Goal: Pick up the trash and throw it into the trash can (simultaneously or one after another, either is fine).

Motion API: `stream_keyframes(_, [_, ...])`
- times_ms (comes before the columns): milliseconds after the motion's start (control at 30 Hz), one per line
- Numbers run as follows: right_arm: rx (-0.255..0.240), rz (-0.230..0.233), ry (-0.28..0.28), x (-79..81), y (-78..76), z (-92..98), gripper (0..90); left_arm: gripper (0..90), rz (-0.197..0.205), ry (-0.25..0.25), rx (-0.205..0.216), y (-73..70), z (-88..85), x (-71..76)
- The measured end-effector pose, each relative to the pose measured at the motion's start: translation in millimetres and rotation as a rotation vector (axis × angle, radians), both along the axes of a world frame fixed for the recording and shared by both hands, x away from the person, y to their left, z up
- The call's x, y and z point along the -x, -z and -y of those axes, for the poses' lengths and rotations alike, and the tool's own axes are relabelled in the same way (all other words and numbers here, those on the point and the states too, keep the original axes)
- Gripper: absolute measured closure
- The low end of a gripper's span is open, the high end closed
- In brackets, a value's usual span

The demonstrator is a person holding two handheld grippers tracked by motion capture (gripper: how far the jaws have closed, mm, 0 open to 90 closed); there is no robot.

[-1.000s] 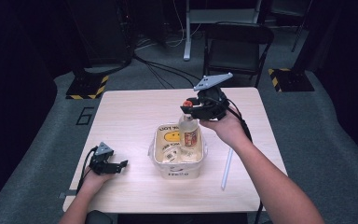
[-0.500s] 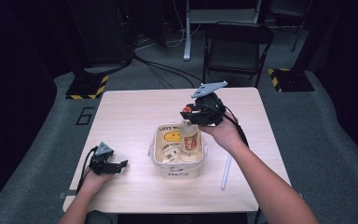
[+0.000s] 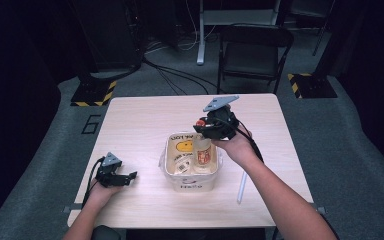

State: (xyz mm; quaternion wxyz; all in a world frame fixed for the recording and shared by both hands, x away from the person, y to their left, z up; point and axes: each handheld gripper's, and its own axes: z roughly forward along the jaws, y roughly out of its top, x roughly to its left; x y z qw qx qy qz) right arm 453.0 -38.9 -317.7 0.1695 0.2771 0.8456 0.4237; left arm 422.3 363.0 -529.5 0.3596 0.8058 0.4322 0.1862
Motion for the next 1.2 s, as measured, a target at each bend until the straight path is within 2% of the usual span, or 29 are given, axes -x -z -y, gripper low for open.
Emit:
stream_keyframes(200, [0.012,0.006,0.009,-2.0,9.1,-0.9,61.9,14.6,0.001,-0.001,0.000,0.1,0.1,0.0])
stream_keyframes(567, [0.020,-0.013,0.022,-4.4,22.5,0.1,61.8,14.6,0.000,0.000,0.000,0.0,0.0,0.0])
stream_keyframes(867, [0.000,0.000,0.030,-2.8,26.0,4.3,61.5,14.6,0.000,0.000,0.000,0.0,0.0,0.0])
stream_keyframes(1000, [-0.011,-0.007,0.038,-3.2,26.6,5.5,61.1,14.6,0.000,0.000,0.000,0.0,0.0,0.0])
stream_keyframes(1167, [-0.025,-0.015,0.041,-2.6,26.2,6.9,55.2,14.6,0.000,0.000,0.000,0.0,0.0,0.0])
stream_keyframes(1200, [-0.023,-0.016,0.048,-1.7,26.0,7.4,51.8,14.6,0.001,-0.001,0.000,0.1,0.1,0.1])
